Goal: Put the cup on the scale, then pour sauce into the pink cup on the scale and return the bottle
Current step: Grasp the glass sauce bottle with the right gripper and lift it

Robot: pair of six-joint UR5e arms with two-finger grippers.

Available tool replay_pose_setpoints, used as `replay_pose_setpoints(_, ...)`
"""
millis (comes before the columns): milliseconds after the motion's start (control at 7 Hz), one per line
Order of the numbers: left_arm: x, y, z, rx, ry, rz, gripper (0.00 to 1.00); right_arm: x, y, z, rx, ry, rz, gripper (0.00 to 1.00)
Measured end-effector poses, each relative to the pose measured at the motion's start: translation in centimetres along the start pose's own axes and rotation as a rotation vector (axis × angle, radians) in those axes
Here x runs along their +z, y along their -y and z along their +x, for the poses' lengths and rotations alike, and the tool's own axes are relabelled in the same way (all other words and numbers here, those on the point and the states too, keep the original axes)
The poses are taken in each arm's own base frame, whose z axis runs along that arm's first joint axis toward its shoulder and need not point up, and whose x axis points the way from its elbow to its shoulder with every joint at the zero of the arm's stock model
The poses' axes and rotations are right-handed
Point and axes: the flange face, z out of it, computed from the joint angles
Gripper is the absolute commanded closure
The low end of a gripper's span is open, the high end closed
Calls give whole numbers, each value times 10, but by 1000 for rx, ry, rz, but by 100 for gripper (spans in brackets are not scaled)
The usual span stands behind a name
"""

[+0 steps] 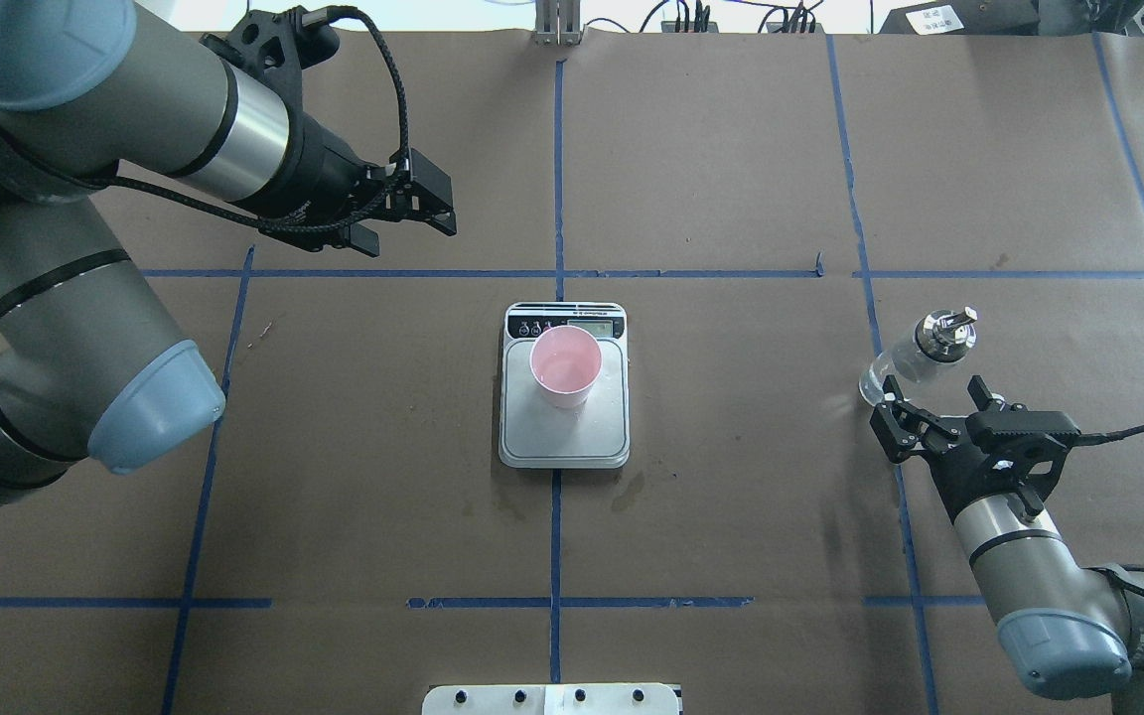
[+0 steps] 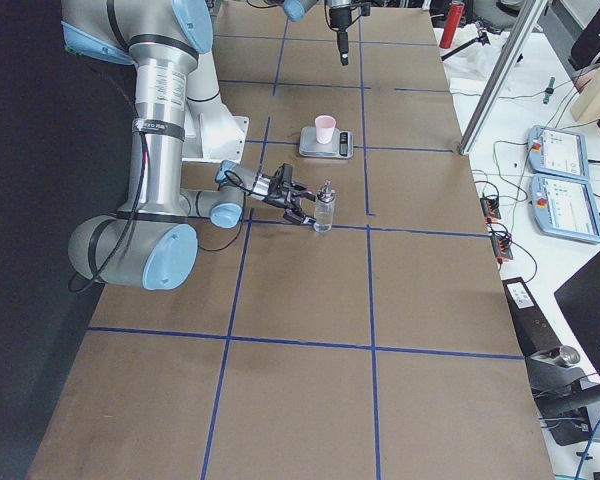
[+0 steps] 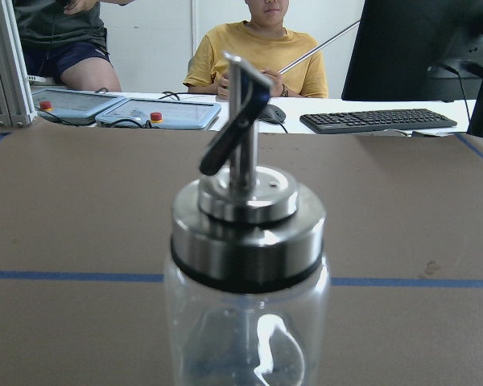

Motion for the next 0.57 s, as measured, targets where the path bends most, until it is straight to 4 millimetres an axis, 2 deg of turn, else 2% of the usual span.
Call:
replay_pose_setpoints(286, 0, 0, 0, 0, 0, 0, 17, 14, -2, -10, 7, -6, -11, 1)
replay_pose_setpoints(571, 0, 0, 0, 0, -1, 0, 17, 23, -6, -7, 12, 5, -10, 1)
